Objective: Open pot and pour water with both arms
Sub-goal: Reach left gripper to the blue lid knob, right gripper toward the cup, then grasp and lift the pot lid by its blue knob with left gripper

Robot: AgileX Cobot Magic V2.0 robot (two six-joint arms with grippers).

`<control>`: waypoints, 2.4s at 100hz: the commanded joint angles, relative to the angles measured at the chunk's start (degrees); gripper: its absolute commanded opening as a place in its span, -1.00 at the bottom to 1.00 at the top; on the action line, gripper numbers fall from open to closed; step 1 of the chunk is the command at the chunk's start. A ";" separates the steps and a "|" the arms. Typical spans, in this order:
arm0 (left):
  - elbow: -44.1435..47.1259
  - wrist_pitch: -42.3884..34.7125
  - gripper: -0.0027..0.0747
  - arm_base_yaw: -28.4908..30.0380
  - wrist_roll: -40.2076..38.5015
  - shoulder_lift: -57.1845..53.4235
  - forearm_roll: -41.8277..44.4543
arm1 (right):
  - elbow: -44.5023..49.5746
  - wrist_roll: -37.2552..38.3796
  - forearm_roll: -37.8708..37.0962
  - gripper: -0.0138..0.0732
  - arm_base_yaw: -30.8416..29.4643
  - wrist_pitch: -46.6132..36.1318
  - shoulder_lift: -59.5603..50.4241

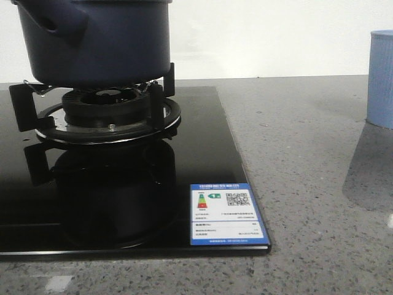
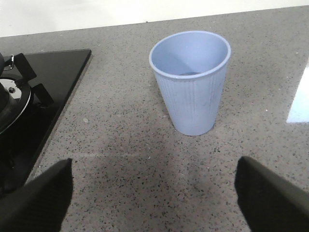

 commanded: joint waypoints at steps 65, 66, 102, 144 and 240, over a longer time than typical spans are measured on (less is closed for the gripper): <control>-13.53 -20.17 0.38 -14.66 3.28 26.73 -1.09 | -2.00 -0.66 1.58 0.75 0.10 -2.73 0.78; -13.86 -20.17 0.38 -14.66 3.28 26.97 -1.09 | -2.00 -0.66 1.58 0.75 0.10 -2.73 0.78; -19.54 -21.52 0.38 -14.56 3.28 36.05 -0.75 | -2.00 -0.66 1.65 0.75 0.10 -2.73 0.78; -19.91 -25.26 0.38 -14.56 3.28 38.19 -0.63 | -2.00 -0.66 1.65 0.75 0.10 -2.73 0.78; -20.01 -29.24 0.04 -14.56 3.28 37.01 -0.63 | -2.00 -0.66 1.20 0.75 0.10 -2.73 0.78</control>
